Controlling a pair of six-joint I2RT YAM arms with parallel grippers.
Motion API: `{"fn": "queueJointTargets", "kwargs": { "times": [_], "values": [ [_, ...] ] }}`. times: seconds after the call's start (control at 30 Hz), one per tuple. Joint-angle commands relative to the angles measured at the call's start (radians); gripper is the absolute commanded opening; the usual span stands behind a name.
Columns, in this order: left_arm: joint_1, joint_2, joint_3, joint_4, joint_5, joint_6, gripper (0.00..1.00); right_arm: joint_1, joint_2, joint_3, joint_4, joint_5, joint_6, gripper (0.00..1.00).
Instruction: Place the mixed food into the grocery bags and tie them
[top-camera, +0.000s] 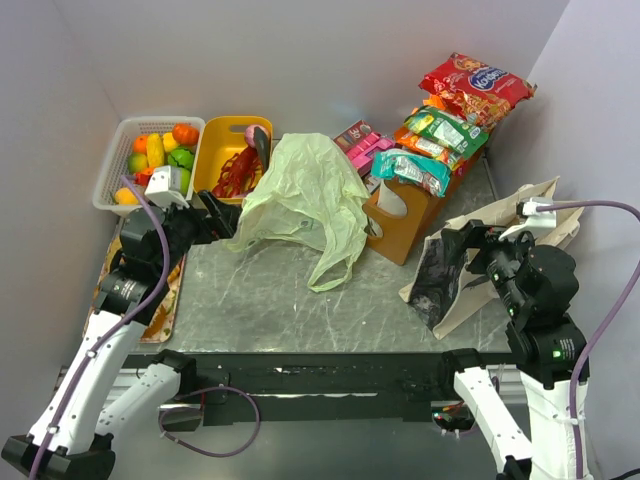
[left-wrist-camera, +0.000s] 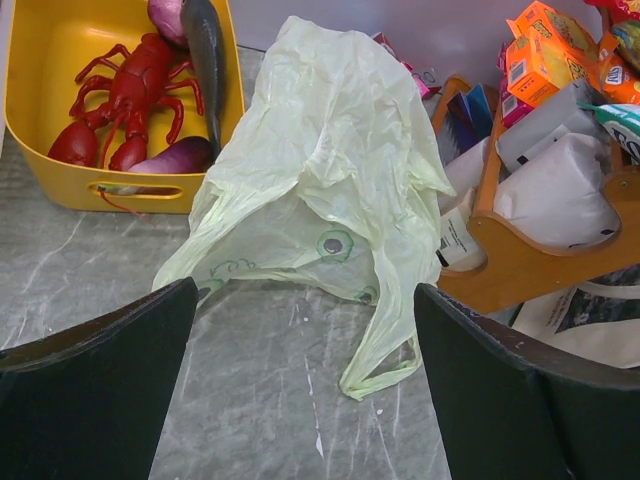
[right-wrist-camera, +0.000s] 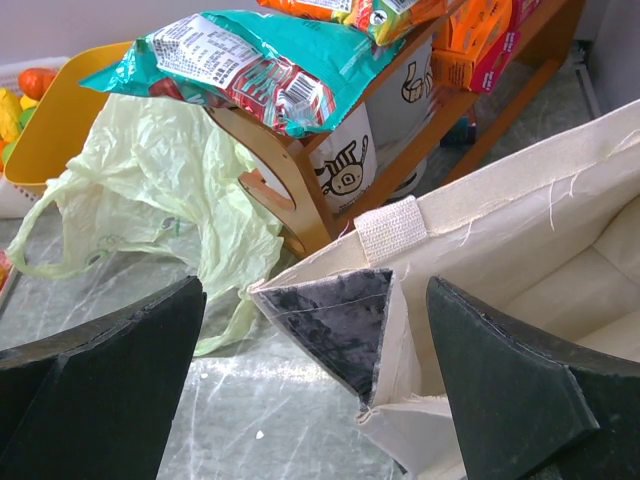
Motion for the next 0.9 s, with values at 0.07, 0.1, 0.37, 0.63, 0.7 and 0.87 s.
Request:
{"fn": "queueJointTargets", "kwargs": {
  "times": [0.07,0.1,0.37,0.63,0.7,0.87],
  "values": [
    [0.001,0.014,0.060,-0.009,0.061,0.050,0.96,0.008,0.035,0.068,-0.029,0.012,-0.021,0.99],
    [0.001,0.016,0.063,-0.006,0.068,0.054,0.96,0.008,0.035,0.066,-0.027,0.007,-0.022,0.99],
    [0.001,0.037,0.081,-0.020,0.094,0.073,0.96,0.007,0.047,0.085,-0.046,0.004,-0.030,0.99],
    [0.017,0.039,0.078,0.024,0.080,0.090,0.96,0.007,0.221,0.235,-0.289,0.070,-0.085,0.91],
    [0.035,0.053,0.089,0.029,0.111,0.105,0.96,0.010,0.248,0.240,-0.333,0.070,-0.099,0.91],
    [0.050,0.083,0.074,0.043,0.169,0.114,0.96,0.010,0.240,0.249,-0.369,0.079,-0.110,0.90]
  ]
}}
